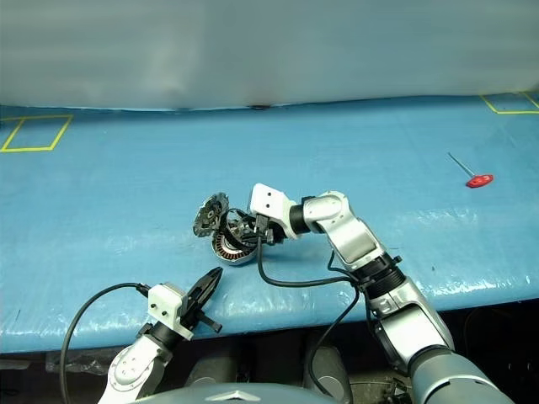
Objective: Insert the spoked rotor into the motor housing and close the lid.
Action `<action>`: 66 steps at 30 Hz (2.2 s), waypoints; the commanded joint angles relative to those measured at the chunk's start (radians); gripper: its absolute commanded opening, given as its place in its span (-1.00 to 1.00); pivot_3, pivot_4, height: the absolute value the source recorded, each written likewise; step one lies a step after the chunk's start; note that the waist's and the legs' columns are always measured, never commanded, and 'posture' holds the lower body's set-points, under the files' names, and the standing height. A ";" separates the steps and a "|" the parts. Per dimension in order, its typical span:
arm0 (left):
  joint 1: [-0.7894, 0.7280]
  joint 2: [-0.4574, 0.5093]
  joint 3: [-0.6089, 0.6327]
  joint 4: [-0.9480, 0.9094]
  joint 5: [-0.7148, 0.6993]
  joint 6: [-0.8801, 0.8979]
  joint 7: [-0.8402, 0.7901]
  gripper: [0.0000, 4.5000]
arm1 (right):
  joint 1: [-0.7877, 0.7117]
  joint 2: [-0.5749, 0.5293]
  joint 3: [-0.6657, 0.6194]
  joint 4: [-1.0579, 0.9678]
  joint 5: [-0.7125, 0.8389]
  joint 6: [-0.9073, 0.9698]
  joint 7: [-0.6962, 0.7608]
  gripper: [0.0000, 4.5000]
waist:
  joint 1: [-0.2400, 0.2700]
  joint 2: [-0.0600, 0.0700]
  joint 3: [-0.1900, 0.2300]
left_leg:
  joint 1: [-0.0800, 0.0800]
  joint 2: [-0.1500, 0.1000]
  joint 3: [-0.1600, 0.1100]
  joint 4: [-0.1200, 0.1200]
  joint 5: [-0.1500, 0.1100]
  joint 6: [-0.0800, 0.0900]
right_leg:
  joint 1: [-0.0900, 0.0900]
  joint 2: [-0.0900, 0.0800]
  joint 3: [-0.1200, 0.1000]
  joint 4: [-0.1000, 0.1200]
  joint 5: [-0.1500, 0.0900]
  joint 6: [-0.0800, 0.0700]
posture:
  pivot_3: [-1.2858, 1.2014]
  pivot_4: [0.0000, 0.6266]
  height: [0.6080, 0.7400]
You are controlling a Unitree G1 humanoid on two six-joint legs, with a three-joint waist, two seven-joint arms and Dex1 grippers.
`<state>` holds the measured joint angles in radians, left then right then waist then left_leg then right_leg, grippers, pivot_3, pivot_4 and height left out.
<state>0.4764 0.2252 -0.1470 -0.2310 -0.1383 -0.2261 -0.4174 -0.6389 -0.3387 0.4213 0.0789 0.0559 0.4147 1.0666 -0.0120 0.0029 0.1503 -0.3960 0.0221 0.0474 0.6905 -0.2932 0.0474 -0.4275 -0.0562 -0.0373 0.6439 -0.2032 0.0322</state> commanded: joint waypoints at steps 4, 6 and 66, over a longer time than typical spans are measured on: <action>-0.003 -0.006 -0.006 -0.016 -0.010 -0.010 -0.004 -1.00 | -0.001 -0.002 0.014 0.008 -0.008 -0.030 0.002 -0.24 | 0.000 0.000 0.000 | 0.000 0.000 0.000 0.000 0.000 0.000 | 0.000 0.000 0.000 0.000 0.000 0.000 | 0.03 -0.52 1.00; -0.002 -0.007 -0.008 -0.018 -0.010 -0.009 -0.004 -1.00 | -0.002 0.000 0.020 0.013 -0.011 -0.032 0.003 -0.24 | 0.000 0.000 0.000 | 0.000 0.000 0.000 0.000 0.000 0.000 | 0.000 0.000 0.000 0.000 0.000 0.000 | 0.03 -0.52 1.00; -0.008 -0.014 -0.029 -0.034 0.001 0.015 0.019 -1.00 | -0.051 -0.005 0.082 0.027 -0.076 -0.045 0.048 0.98 | 0.000 -0.002 -0.002 | 0.000 0.000 0.000 0.000 0.000 0.000 | 0.000 0.000 0.000 0.000 -0.002 -0.003 | 0.03 -0.52 1.00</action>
<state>0.4646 0.2145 -0.1685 -0.2324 -0.1336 -0.2034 -0.3980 -0.6797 -0.3425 0.5137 0.1452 -0.0302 0.3646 1.1095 -0.0120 0.0008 0.1487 -0.3958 0.0222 0.0475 0.6905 -0.2932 0.0474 -0.4274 -0.0562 -0.0372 0.6439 -0.2049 0.0292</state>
